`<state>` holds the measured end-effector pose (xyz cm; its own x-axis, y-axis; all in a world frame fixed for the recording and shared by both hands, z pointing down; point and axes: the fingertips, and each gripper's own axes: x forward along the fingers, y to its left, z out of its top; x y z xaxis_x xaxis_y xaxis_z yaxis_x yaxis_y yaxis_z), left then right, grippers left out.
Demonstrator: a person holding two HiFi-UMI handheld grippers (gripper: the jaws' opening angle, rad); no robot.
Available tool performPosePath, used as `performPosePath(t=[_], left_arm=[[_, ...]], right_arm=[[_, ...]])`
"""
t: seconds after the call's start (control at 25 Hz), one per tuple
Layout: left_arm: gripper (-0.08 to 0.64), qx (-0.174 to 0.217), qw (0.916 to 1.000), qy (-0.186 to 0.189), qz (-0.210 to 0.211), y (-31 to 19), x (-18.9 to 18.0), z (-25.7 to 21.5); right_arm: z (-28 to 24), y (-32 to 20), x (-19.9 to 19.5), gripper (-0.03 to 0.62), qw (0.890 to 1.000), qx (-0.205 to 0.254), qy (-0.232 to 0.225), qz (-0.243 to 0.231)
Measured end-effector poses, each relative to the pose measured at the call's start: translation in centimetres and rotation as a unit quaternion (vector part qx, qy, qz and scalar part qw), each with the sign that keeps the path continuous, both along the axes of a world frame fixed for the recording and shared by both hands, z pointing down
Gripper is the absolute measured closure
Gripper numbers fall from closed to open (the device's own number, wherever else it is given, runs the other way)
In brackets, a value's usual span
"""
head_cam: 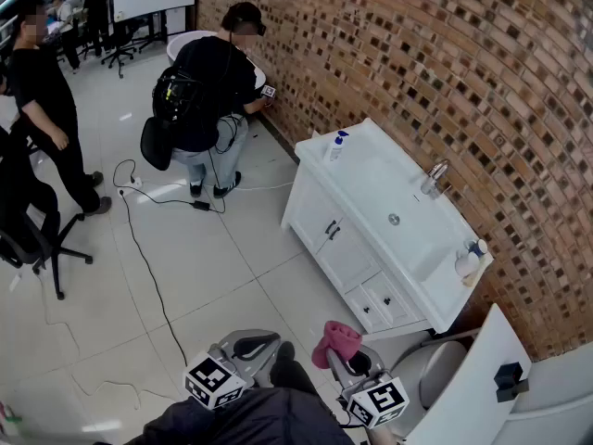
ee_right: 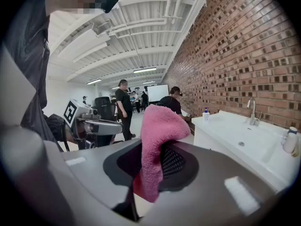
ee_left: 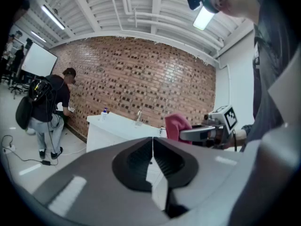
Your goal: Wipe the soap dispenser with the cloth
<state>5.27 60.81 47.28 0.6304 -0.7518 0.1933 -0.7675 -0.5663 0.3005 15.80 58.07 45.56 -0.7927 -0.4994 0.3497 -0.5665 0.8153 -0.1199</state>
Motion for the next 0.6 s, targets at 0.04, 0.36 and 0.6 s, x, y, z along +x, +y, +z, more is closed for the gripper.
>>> performPosePath(t=[0.04,0.36,0.6], left_arm=[[0.557,0.0,1.0,0.001,0.0,-1.0,-0.2,0.0],[0.555,-0.006,1.0,-0.001,0.001,-12.1,-1.5,1.4],[0.555,-0.006,1.0,-0.007,0.003,-26.1,-2.0,1.4]], right_arm=[[0.0,-1.0,-0.2,0.517,1.0,0.001,-0.001,0.001],[1.5,-12.1,-1.9,0.517,1.0,0.006,0.0,-0.005],[2.1,-25.6,-2.1,0.517,1.0,0.006,-0.006,-0.001]])
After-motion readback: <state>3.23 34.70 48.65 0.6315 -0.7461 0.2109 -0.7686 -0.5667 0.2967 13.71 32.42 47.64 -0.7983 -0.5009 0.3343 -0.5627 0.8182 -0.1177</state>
